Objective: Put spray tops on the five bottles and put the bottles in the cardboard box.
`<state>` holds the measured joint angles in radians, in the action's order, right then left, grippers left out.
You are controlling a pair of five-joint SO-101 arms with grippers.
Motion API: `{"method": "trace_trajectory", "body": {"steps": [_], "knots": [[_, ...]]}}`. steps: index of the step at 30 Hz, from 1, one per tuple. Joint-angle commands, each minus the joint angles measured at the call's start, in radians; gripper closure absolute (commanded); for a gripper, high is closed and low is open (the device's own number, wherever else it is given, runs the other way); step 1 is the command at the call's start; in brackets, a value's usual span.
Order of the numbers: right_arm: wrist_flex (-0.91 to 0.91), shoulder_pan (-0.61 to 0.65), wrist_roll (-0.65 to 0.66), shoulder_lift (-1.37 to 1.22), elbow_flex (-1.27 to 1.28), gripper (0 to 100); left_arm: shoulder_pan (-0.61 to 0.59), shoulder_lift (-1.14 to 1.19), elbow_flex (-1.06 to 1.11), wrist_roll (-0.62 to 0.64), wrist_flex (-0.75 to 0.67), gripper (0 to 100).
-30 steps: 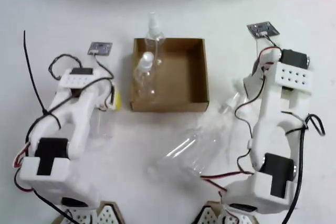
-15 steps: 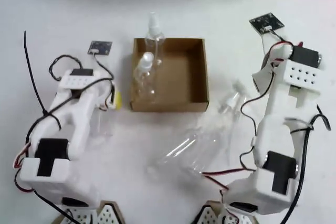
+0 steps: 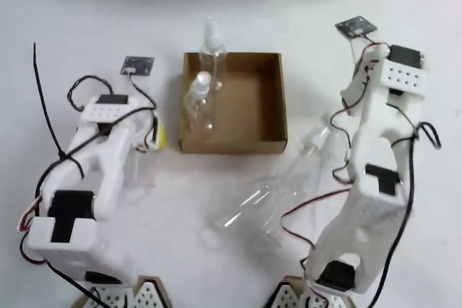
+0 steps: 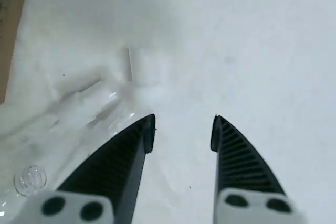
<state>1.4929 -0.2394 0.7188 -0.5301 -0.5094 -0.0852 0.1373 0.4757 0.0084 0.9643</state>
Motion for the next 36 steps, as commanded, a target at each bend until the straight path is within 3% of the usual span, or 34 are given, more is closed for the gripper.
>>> {"method": "trace_trajectory", "body": {"steps": [1,9,25,29,36], "knots": [[0.124,0.033,0.008,-0.101,-0.235,84.9,0.007,-0.054,-0.011,-0.012,-0.031,94],[0.231,0.047,0.003,-0.369,-0.572,85.0,0.007,-0.054,-0.012,-0.012,-0.031,94],[0.226,0.085,0.009,-0.526,-0.6,85.4,0.007,-0.053,-0.012,-0.012,-0.031,94],[0.226,0.073,0.008,-0.521,-0.644,99.1,0.007,-0.053,-0.012,-0.012,-0.031,94],[0.232,0.001,0.003,-0.483,-0.781,98.4,0.007,-0.053,-0.012,-0.014,-0.031,94]]}}
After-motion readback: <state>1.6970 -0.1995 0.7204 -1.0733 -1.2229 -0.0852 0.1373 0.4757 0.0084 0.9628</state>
